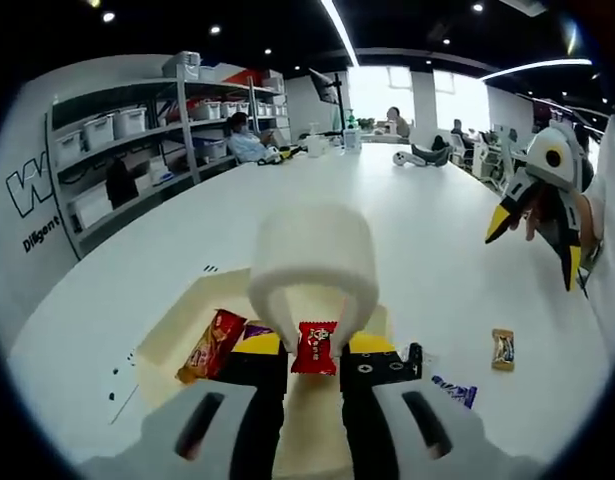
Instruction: Place the target food into the container with the food tongs after gripping and lifting it, then release it inside without dropping or visibly crushing the food.
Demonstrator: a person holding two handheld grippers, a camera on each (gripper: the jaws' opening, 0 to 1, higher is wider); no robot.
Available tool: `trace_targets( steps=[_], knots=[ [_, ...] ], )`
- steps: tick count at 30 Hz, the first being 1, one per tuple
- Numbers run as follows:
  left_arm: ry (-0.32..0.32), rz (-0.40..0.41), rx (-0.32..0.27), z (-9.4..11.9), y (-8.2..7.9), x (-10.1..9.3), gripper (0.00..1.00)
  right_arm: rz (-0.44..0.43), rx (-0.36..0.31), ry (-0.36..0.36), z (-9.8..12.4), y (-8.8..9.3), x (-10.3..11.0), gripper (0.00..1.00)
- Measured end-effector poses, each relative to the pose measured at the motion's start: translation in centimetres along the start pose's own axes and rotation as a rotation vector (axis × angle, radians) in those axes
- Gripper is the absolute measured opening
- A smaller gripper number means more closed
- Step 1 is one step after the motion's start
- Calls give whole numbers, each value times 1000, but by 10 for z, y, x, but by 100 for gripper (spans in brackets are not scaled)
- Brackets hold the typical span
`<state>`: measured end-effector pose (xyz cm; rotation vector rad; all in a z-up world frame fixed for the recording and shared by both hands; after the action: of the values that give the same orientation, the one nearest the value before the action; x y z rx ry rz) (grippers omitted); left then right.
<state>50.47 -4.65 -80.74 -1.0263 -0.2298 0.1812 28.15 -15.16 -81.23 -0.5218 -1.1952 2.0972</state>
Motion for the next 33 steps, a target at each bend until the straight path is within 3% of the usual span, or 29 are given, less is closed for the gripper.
trace_targets(
  steps=[33],
  knots=[
    [-29,-102,35,-9,5,6,20,2,2,-11,-1,3,1,73]
  ],
)
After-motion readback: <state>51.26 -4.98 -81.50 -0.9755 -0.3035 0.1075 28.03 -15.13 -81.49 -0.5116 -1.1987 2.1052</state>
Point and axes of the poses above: the point that each gripper's makers call its tool centre point, and the gripper's own axes: z roughly backward along the fingers, x roughly to its left, y roughly out of its underside, the point moved 3 cm from there along z, roughly backward along the fingers
